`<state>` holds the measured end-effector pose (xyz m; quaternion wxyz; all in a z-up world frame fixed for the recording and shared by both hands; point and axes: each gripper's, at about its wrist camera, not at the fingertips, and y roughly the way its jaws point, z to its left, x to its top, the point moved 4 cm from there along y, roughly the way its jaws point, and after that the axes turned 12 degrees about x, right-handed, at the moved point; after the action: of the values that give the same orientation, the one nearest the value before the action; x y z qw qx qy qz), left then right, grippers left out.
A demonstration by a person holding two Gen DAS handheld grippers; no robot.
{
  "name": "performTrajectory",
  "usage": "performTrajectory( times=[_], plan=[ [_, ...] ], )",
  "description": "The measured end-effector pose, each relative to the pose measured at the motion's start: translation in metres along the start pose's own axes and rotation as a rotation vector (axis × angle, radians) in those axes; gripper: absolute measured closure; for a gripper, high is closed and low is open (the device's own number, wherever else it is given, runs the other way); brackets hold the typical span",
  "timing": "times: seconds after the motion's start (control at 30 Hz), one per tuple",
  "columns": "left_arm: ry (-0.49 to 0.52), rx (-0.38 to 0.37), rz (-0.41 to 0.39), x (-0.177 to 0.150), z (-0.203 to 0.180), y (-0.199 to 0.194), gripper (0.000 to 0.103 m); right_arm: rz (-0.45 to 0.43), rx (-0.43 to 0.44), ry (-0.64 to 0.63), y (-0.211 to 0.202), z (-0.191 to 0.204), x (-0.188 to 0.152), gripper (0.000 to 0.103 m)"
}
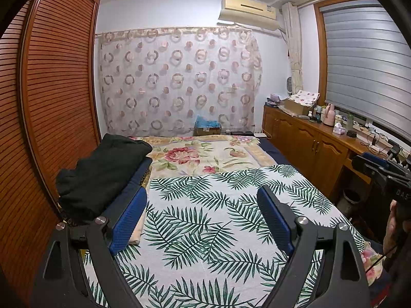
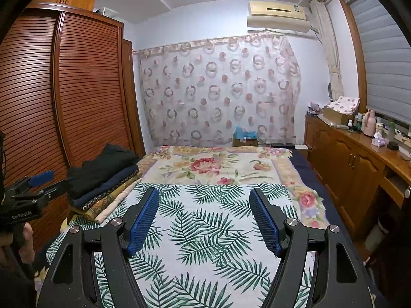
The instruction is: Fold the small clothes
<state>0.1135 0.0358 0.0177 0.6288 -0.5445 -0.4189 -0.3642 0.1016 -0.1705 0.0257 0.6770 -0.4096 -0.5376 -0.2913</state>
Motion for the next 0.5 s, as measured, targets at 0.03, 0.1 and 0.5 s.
performTrajectory(
  times=[0.03,0.1,0.5],
  plan=[
    [-0.001,-0.001,0.001,-0.0008,0.0002,-0.0002,0.015,-0.001,0.001,0.000,0.0003,-0.0002,0.0004,0.029],
    [0.000,-0.001,0.001,-0.0012,0.0001,-0.0002,0.015,-0.002,0.000,0.000,-0.0003,-0.0014,-0.0002,0.029],
    [0.001,0.000,0.000,0.0008,-0.0001,-0.0011,0.015,-0.005,0.001,-0.003,0.0000,-0.0020,-0.0005,0.029]
  ],
)
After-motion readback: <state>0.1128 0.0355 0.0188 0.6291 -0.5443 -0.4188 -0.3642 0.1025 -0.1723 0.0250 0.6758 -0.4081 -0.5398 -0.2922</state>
